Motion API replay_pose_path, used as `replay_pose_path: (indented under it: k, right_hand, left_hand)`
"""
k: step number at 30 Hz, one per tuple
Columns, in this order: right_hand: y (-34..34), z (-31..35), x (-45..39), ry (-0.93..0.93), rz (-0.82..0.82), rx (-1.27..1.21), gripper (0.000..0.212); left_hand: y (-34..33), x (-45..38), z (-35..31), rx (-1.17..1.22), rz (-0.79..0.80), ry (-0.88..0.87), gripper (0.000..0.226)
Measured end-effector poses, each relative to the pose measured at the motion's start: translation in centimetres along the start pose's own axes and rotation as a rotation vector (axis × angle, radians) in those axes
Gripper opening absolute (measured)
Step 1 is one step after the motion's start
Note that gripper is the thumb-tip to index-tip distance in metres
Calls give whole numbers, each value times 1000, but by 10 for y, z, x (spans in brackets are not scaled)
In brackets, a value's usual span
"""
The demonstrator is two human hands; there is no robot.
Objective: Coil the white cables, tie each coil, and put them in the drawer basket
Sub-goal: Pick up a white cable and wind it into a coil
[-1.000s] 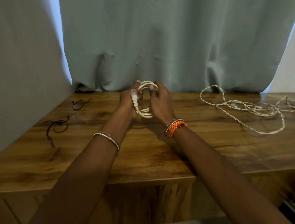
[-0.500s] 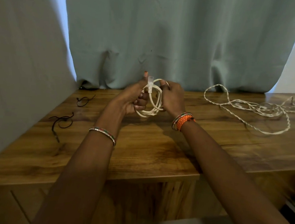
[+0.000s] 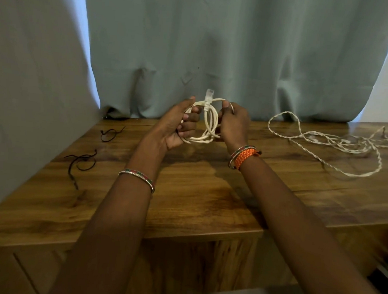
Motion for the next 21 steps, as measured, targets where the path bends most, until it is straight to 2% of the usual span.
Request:
replay_pose_path:
  k: [4, 7, 12, 14, 18, 21]
  right_hand:
    - [1, 0, -3, 10, -16, 0, 39]
    - [2, -1, -6, 30, 60, 53, 35]
    - [9, 10, -3, 457, 194, 316, 23]
    - [10, 10, -3, 524, 233, 395, 20]
    - [15, 9, -9, 567, 137, 643, 17]
    - [18, 3, -14, 467, 81, 783, 17]
  left_hand:
    - [2, 2, -1, -57, -31, 3, 38]
    - [12, 0, -5, -68, -137, -53, 39]
    - [49, 7, -22, 38, -450, -256, 44]
    - [59, 9, -26, 77, -548, -320, 45]
    - [60, 9, -24, 130, -615, -368, 45]
    - [60, 7, -22, 135, -659, -390, 44]
Point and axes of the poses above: each hand's wrist, its own x-axis away from the middle knuckle, its own y-axis out of the back of the hand, z = x × y, the point moved 5 cm from there along -x, towards the middle knuckle
